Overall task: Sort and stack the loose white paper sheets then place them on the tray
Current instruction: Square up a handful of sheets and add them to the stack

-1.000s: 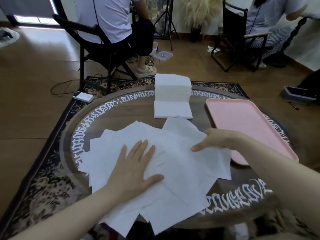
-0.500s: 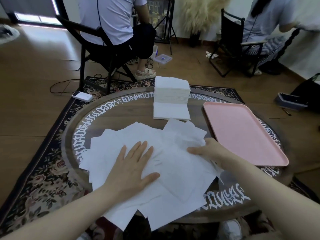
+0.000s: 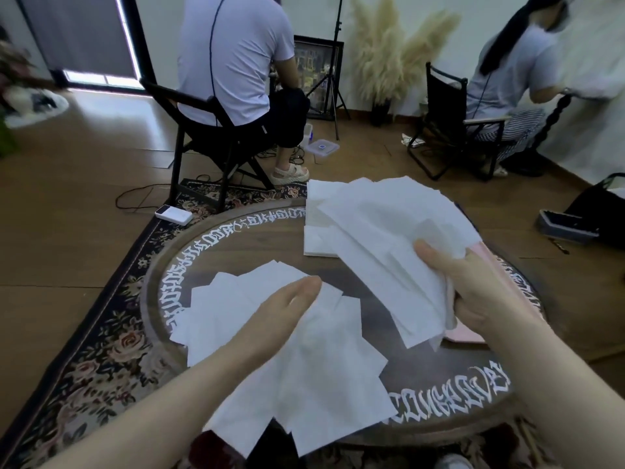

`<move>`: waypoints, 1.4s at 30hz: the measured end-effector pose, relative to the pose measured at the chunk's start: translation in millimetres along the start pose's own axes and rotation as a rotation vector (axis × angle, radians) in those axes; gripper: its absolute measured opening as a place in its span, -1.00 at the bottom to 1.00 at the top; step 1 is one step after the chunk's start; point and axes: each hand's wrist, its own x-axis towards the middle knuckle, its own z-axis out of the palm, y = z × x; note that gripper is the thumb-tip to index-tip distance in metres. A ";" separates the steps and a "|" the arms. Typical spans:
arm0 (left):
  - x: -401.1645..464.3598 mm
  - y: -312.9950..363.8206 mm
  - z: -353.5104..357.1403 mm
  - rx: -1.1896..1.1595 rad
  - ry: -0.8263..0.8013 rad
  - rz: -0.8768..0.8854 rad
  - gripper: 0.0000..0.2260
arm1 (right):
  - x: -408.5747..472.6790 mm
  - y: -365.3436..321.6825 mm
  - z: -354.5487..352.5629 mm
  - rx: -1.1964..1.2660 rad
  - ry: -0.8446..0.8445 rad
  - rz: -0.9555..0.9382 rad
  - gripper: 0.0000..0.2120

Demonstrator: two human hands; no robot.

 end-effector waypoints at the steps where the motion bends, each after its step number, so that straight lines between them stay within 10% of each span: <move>1: -6.1 15.1 1.5 -0.258 -0.013 -0.001 -0.32 | -6.1 6.0 10.0 0.024 -0.034 0.012 -0.70; 8: -13.4 18.8 8.1 -0.668 0.510 0.035 -0.86 | -41.1 55.7 40.1 -0.293 -0.414 0.246 -0.53; 14: -8.6 -32.4 -8.9 -0.746 0.372 -0.210 -0.85 | -38.2 79.3 13.0 -0.664 -0.482 0.541 -0.73; 19: -8.1 -56.0 -12.4 -0.787 0.288 -0.299 -0.90 | -26.6 56.6 -9.0 -1.309 -0.350 0.151 -0.89; 32: -3.0 -73.7 -9.2 -0.826 0.291 -0.226 -0.82 | -28.5 38.7 54.1 0.111 -0.316 -0.058 -0.89; 42: 0.5 -75.2 -8.7 -0.877 0.307 -0.250 -0.81 | -21.2 104.9 80.8 -0.388 -0.139 0.305 -0.91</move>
